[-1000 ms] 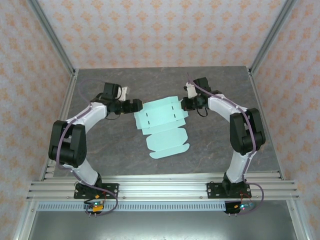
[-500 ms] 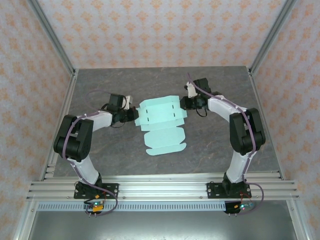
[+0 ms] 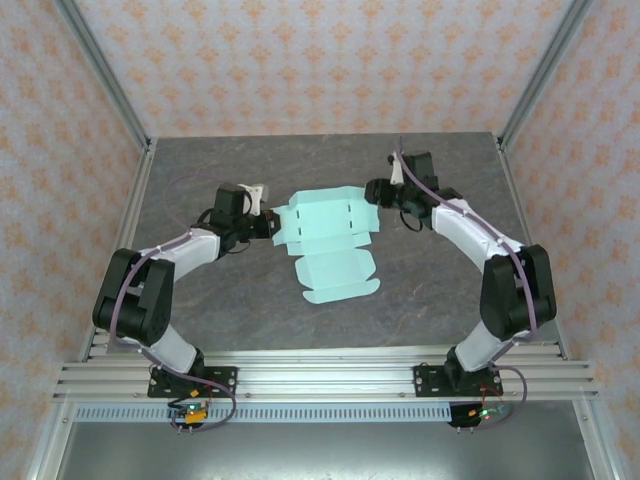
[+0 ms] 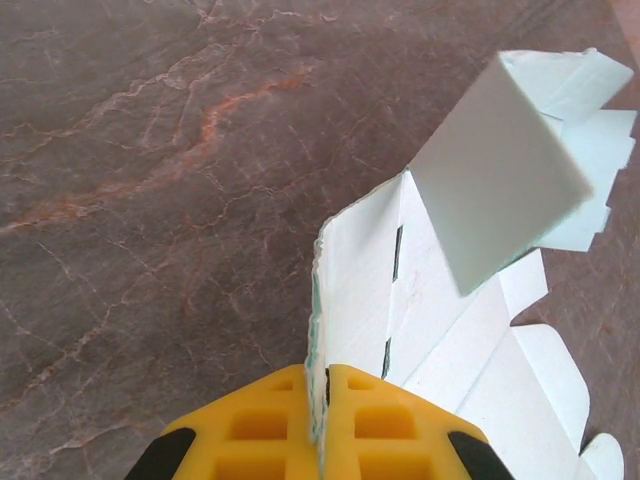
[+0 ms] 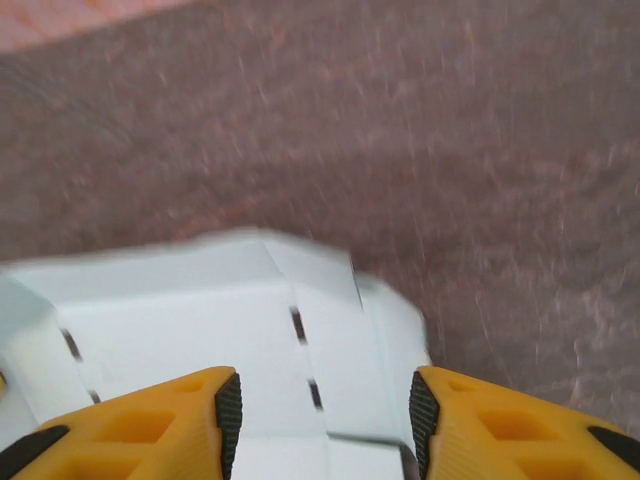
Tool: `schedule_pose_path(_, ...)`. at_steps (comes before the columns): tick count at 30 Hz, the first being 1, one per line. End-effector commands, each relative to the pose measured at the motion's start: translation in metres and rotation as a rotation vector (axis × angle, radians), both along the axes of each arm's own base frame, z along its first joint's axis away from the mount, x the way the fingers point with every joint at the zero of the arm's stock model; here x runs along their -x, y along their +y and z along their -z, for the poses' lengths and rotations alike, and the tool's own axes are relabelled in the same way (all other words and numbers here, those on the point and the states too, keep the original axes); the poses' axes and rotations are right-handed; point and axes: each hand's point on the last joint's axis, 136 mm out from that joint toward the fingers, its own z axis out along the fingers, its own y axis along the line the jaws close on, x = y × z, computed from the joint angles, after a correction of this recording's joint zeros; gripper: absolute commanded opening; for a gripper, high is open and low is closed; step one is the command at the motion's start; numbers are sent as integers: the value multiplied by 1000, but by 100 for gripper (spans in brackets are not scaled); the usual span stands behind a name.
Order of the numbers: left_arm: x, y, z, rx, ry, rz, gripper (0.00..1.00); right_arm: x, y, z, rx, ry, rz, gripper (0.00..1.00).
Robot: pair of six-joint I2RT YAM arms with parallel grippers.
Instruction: Fold the paper box
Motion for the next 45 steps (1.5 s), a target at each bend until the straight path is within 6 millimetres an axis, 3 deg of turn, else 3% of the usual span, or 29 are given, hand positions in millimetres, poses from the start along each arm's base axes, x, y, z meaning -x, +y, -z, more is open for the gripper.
schedule_pose_path(1,-9,1,-19,-26,-113,-10,0,-5,-11,-22,-98,97,199,51)
schedule_pose_path(3,-11,1,-20,-16,-111,-22,0,0,7,-22,-228,176,200,51)
schedule_pose_path(5,-14,2,-20,-3,-89,-51,0,11,43,-26,-312,166,30,51)
schedule_pose_path(7,-15,-1,-22,34,-73,-61,0,27,66,-13,-192,112,-126,50)
schedule_pose_path(10,-17,-4,-26,83,-62,-81,0,57,90,22,67,125,-293,51)
schedule_pose_path(11,-17,-4,-25,86,-54,-81,0,65,99,32,118,122,-328,58)
schedule_pose_path(12,-17,-5,-24,87,-42,-81,0,74,109,41,145,118,-350,80)
schedule_pose_path(14,-17,-7,-23,97,-20,-77,0,85,127,55,150,122,-365,83)
schedule_pose_path(19,-16,-12,-19,138,16,-74,0,87,144,80,221,87,-319,82)
schedule_pose_path(24,-17,-18,-19,164,55,-59,0,98,170,94,286,86,-409,82)
schedule_pose_path(30,-17,-18,-14,153,75,-59,0,86,164,110,348,98,-329,82)
schedule_pose_path(35,-17,-16,-10,137,76,-59,0,70,142,100,401,53,-185,79)
schedule_pose_path(38,-16,-16,-7,125,72,-57,0,63,130,98,370,80,-125,78)
schedule_pose_path(45,-17,-15,-1,119,72,-57,0,52,106,118,241,196,-51,71)
